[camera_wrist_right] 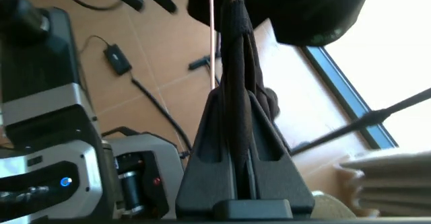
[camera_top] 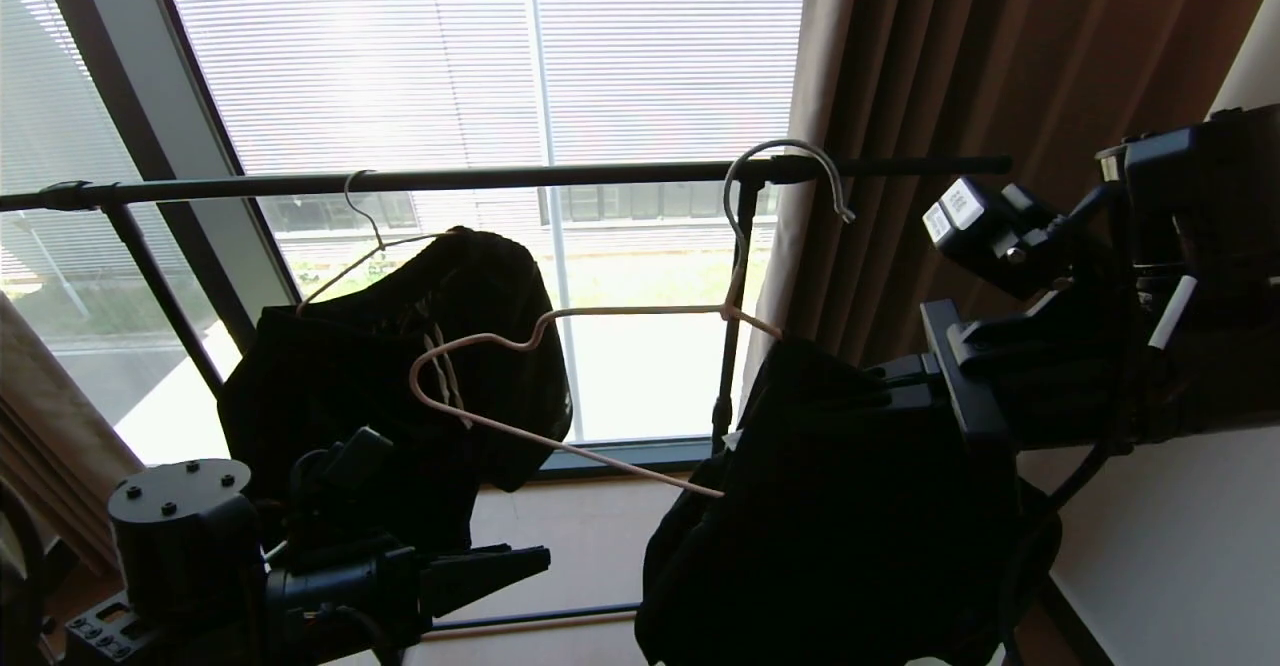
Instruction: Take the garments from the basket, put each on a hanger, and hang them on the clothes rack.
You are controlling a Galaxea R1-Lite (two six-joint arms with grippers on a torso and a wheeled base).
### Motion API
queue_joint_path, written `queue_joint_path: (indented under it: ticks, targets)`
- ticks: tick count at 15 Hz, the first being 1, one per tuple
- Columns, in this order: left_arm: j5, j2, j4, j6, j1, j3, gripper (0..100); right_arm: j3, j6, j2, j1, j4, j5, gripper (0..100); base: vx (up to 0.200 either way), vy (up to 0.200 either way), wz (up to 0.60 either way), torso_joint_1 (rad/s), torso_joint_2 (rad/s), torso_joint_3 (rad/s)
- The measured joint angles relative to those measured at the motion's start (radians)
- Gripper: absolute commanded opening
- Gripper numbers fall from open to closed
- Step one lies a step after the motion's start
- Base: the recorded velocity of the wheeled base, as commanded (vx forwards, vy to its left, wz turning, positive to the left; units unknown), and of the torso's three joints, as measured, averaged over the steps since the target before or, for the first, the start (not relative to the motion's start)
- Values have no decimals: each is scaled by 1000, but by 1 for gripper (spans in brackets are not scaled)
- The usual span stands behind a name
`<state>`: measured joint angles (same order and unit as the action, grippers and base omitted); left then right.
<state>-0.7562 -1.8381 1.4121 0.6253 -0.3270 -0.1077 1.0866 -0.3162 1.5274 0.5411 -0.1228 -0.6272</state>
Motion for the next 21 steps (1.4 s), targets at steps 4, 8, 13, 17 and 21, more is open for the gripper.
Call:
queue_joint_path:
  ticks: [4,8,13,17,21]
  targets:
    - [-55,-39,0,89,-61,-85,100,-7,-64,-18,-1,29,-66,0,0,0,0,0,0,0]
    - [-86,-53,0,95,-77,-87,100,-13,-150,-32,7,25,-126,0,0,0,0,0,0,0]
    - [-83,-54,10,95,-110,-91,100,-22,-168,-34,32,32,-211,0,0,0,0,0,0,0]
    - [-85,-52,80,124,-125,-69,100,-42,-165,-44,12,37,-272,0,0,0,0,0,0,0]
    - [-82,-63,83,125,-163,-76,100,-46,-163,-44,17,37,-276,0,0,0,0,0,0,0]
